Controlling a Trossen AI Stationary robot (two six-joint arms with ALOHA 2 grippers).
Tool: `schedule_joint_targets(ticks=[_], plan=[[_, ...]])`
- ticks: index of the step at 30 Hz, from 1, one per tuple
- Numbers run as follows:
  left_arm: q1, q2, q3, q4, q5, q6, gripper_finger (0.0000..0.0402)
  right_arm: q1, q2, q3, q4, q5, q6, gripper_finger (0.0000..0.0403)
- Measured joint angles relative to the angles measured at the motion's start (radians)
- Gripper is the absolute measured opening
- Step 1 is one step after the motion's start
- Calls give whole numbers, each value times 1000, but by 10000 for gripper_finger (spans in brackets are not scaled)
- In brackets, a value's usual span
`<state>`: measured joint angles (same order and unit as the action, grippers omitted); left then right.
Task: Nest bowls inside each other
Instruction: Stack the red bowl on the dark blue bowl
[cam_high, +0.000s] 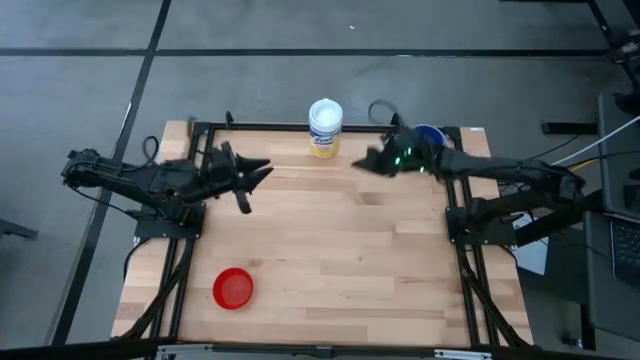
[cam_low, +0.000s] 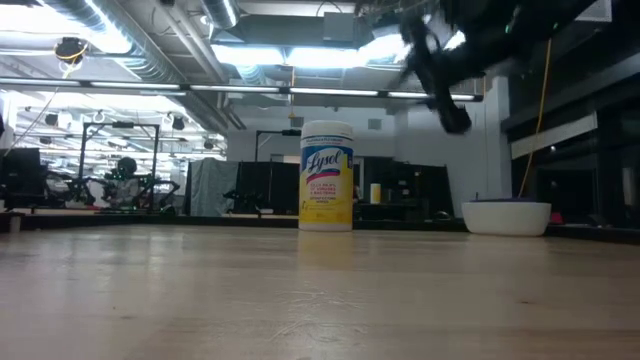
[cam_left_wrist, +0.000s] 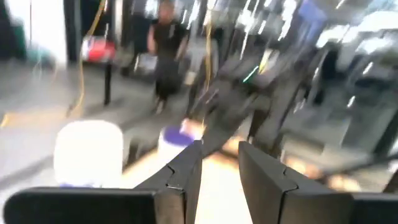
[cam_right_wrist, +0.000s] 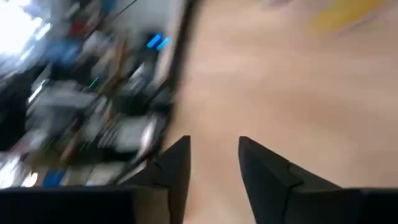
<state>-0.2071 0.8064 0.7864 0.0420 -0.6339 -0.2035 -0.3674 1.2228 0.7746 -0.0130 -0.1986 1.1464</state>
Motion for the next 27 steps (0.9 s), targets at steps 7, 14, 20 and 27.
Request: schedule_joint_targets(ticks=[7, 14, 20, 27], plan=[[-68, 23, 112, -686, 251, -403, 100, 317, 0, 0, 198, 58, -30, 84], [-320, 248, 393, -1411, 490, -603, 86, 525, -2, 0, 389, 105, -55, 69], [-500, 455, 466, -1472, 557, -611, 58, 640, -2, 0, 452, 254, -73, 91], [-664, 558, 413, -1257, 506, -748, 69, 737, -2, 1, 459, 469, -57, 126]])
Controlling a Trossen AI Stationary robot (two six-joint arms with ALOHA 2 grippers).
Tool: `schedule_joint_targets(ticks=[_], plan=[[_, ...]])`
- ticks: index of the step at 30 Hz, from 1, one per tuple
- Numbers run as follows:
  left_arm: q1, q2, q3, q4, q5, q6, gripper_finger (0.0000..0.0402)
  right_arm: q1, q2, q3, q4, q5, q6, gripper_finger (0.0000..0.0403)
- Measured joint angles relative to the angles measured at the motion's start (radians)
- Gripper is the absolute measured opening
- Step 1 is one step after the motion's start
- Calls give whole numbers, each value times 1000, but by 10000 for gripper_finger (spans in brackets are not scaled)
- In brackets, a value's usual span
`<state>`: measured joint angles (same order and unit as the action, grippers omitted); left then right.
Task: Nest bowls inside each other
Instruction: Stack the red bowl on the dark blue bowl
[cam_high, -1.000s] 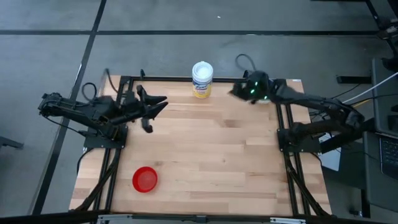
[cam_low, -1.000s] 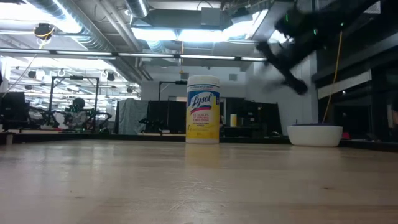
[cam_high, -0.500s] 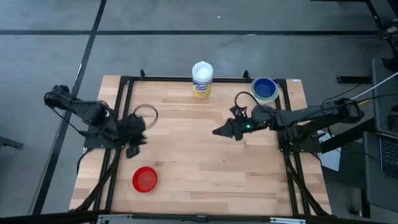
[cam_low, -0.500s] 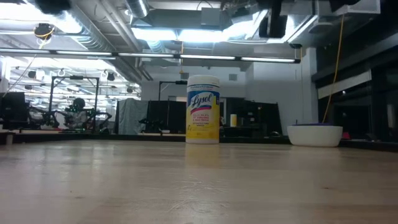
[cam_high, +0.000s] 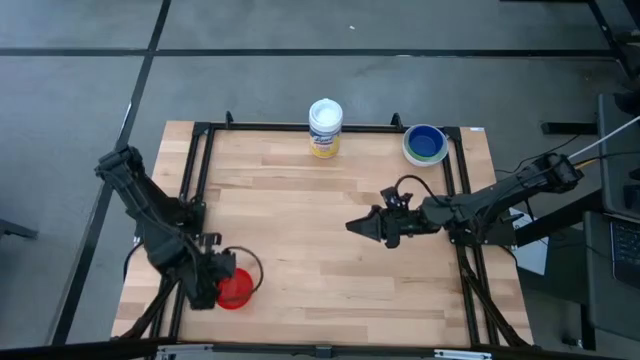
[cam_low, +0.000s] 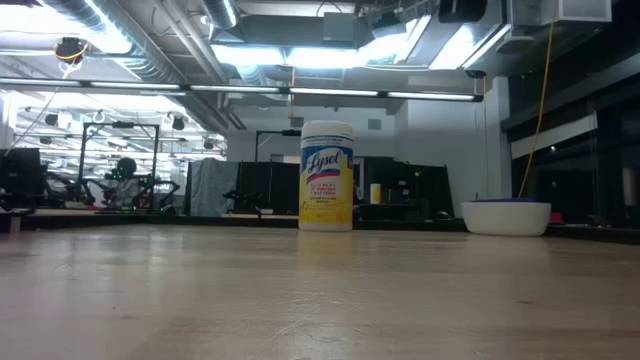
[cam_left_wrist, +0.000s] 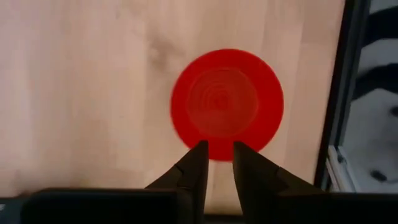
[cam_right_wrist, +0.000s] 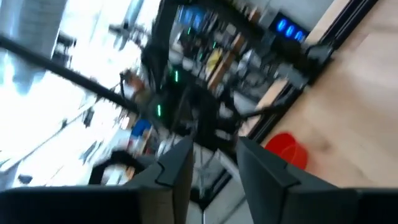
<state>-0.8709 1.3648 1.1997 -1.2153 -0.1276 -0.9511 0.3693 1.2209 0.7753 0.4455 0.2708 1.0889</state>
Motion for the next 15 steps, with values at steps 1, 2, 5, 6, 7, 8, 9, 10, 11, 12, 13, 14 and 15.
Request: schedule_joint_targets(ticks=[1, 2, 5, 6, 7, 8, 9, 10, 11, 12, 13, 14, 15], plan=[[-18, 6, -23, 30, -14, -27, 73, 9, 0, 0, 7, 37, 0, 130], [-32, 10, -46, 58, -25, -50, 76, 18, 0, 0, 17, 72, 0, 133], [-60, 19, -130, 122, -57, -102, 85, 32, 0, 0, 28, 134, -9, 139], [-61, 20, -160, 126, -67, -121, 88, 35, 0, 0, 33, 144, -13, 141], [-61, 21, -187, 125, -80, -141, 91, 35, 0, 4, 33, 153, -13, 141], [-61, 20, -210, 125, -91, -158, 94, 35, 0, 8, 33, 156, -13, 141], [-59, 19, -234, 127, -101, -169, 96, 35, 5, 14, 34, 156, -17, 140], [-56, 17, -256, 134, -108, -173, 98, 35, 11, 22, 34, 157, -18, 139], [-56, 13, -276, 152, -110, -174, 99, 35, 15, 29, 33, 158, -21, 136], [-55, 8, -296, 178, -109, -172, 100, 35, 22, 40, 32, 159, -25, 134], [-56, 5, -312, 210, -105, -167, 100, 35, 30, 53, 33, 159, -27, 131], [-56, 3, -324, 237, -101, -165, 100, 35, 39, 67, 35, 159, -29, 128], [-56, 3, -332, 257, -98, -165, 100, 36, 48, 79, 33, 159, -37, 126]])
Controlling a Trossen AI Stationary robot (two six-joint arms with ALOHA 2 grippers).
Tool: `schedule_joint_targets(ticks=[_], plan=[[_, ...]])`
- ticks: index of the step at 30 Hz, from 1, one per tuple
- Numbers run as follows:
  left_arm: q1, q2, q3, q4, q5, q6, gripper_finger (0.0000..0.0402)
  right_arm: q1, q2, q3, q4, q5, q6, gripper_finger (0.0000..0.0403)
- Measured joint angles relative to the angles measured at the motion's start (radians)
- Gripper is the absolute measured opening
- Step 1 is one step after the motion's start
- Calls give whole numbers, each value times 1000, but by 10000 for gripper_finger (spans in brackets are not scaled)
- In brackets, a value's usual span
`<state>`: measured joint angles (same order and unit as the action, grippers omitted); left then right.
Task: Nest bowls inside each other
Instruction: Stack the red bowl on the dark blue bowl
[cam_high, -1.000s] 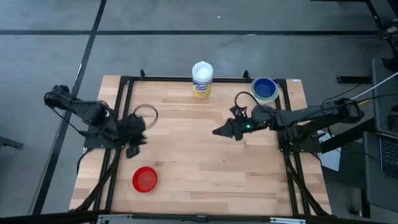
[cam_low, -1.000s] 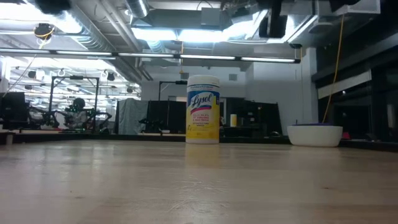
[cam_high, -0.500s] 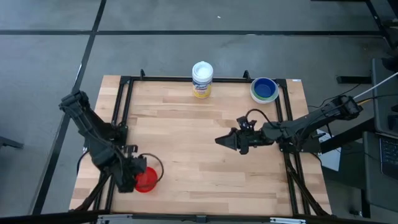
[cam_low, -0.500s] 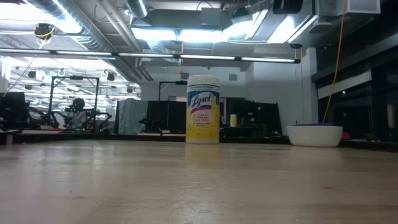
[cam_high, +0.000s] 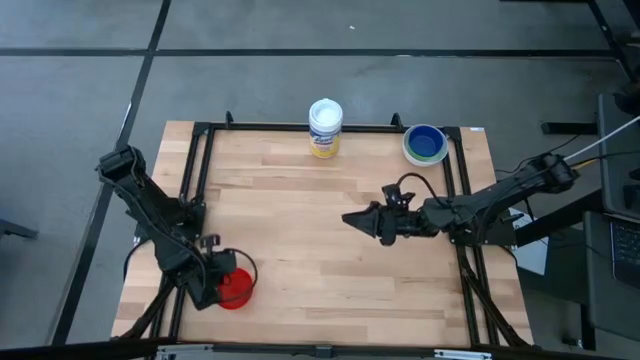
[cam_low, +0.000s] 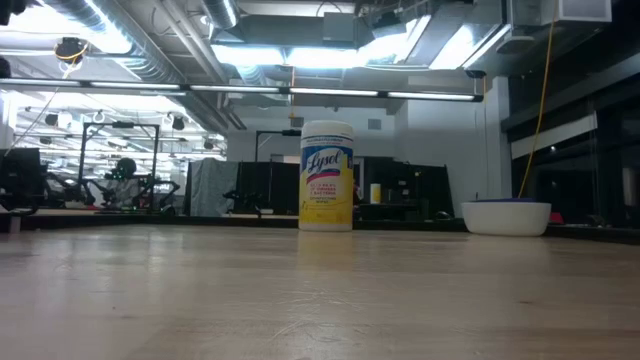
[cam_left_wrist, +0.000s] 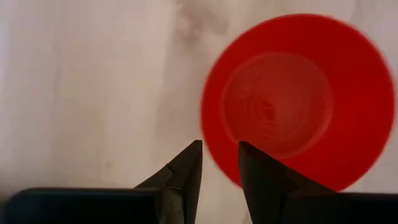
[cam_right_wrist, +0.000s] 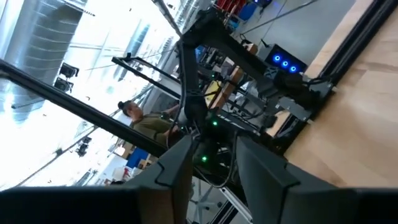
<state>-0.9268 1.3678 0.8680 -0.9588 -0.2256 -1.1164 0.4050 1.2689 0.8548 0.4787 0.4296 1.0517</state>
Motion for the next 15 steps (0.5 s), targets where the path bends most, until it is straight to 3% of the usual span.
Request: schedule_joint_targets(ticks=[10, 15], plan=[[16, 0, -14, 47, -84, 14, 100, 13, 142, 125, -6, -5, -49, 123], [29, 1, -68, 107, -68, 11, 100, 15, 170, 128, -4, -23, -12, 139]])
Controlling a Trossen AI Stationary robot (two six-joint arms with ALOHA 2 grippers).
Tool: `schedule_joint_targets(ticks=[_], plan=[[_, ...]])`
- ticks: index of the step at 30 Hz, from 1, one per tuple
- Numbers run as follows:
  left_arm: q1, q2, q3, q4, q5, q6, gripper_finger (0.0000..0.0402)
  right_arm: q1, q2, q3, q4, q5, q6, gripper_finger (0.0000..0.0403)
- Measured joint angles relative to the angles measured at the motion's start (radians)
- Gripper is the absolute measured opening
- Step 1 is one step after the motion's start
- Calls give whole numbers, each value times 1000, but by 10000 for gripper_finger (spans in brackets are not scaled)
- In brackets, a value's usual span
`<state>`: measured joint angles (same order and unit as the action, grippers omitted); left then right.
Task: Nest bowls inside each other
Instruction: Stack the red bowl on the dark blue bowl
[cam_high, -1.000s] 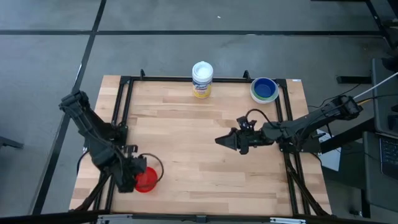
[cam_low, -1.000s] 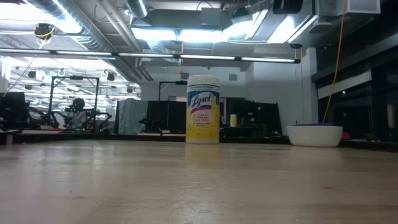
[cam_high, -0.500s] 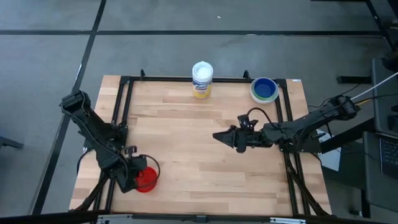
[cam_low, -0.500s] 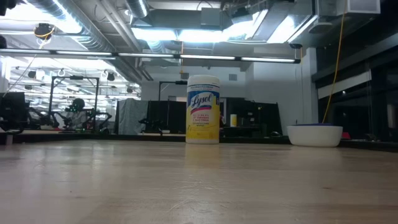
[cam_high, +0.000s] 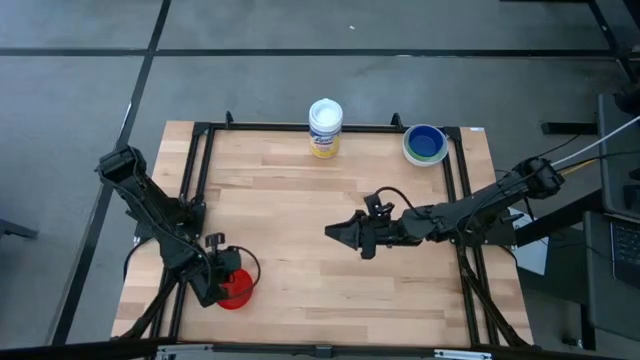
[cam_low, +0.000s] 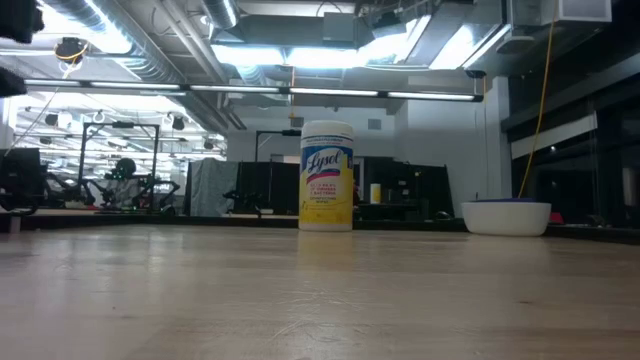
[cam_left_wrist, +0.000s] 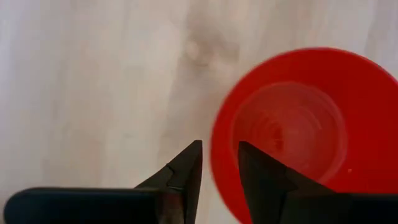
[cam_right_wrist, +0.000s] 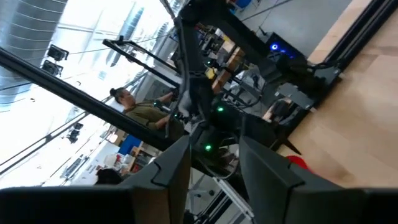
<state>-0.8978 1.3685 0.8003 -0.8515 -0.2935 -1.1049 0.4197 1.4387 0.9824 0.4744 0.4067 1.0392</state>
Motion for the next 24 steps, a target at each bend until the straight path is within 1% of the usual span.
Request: schedule_joint_targets(ticks=[4, 8, 10, 12, 13, 15, 17, 19, 22, 24], plan=[[0, 0, -54, 84, 13, -26, 100, 11, -3, 0, 4, 3, 1, 149], [7, 2, -101, 94, 22, -89, 98, 22, -8, 0, 5, 18, 0, 148], [21, 2, -132, 91, 37, -114, 76, 23, -8, 0, -1, 19, 0, 142], [37, 3, -138, 91, 27, -118, 28, 23, -8, 0, -11, 20, 1, 132], [48, -2, -133, 94, 7, -122, 17, 23, -8, 0, -18, 20, 1, 126], [84, -3, -105, 57, -79, -143, 7, 23, -8, 0, -19, 20, -3, 113], [128, -2, -47, -44, -215, -168, 5, 23, -8, 0, -19, 20, -7, 100], [176, -1, 35, -165, -377, -219, 4, 23, -8, 0, -19, 20, -20, 87], [264, -2, 163, -336, -640, -342, 4, 23, -8, 0, -24, 21, -34, 70], [326, -2, 239, -411, -795, -409, 3, 23, -8, 0, -41, 23, -40, 59]])
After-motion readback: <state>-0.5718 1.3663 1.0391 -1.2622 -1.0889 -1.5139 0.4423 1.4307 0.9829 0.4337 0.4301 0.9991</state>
